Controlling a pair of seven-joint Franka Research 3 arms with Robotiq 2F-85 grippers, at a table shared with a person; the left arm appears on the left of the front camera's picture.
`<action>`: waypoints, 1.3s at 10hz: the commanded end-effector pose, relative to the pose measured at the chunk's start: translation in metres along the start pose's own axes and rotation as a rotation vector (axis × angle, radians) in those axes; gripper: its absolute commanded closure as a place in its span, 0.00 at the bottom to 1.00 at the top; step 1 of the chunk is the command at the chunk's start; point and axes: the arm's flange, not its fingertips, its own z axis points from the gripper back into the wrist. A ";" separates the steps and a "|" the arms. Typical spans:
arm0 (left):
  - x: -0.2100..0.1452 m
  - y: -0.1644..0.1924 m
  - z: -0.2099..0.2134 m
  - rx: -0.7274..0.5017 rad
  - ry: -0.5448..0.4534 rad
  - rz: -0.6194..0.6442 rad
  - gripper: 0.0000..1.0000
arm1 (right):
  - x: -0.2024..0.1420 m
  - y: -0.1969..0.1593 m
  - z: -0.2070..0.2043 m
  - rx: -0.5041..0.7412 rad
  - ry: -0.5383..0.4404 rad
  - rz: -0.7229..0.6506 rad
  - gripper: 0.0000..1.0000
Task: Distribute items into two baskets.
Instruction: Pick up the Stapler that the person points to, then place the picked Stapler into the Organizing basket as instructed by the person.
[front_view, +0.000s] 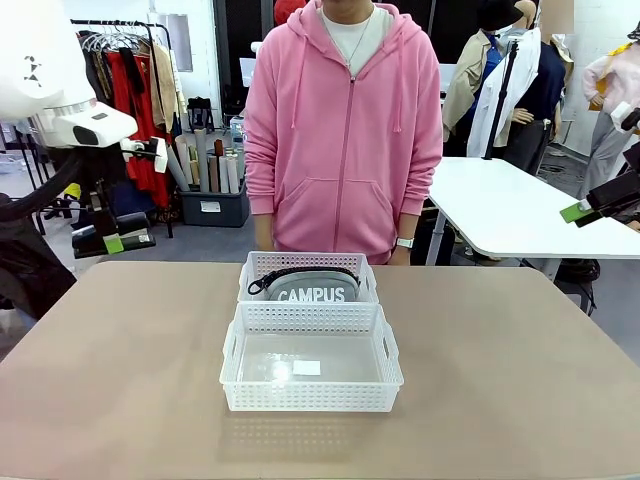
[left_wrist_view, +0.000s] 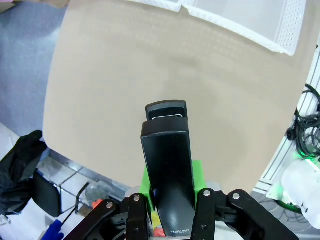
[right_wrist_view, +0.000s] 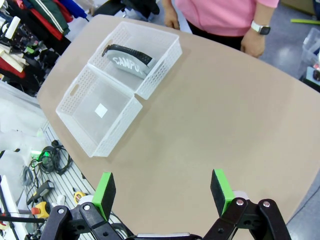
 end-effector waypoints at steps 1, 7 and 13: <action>-0.007 0.001 -0.003 -0.010 0.063 0.013 0.90 | 0.000 0.001 0.000 0.000 -0.003 0.000 0.00; 0.000 0.000 0.000 0.000 0.000 0.000 0.90 | 0.000 0.001 0.000 0.000 -0.003 0.000 0.00; 0.000 0.000 0.000 0.000 0.000 0.000 0.90 | 0.000 0.001 0.000 0.000 -0.003 0.000 0.00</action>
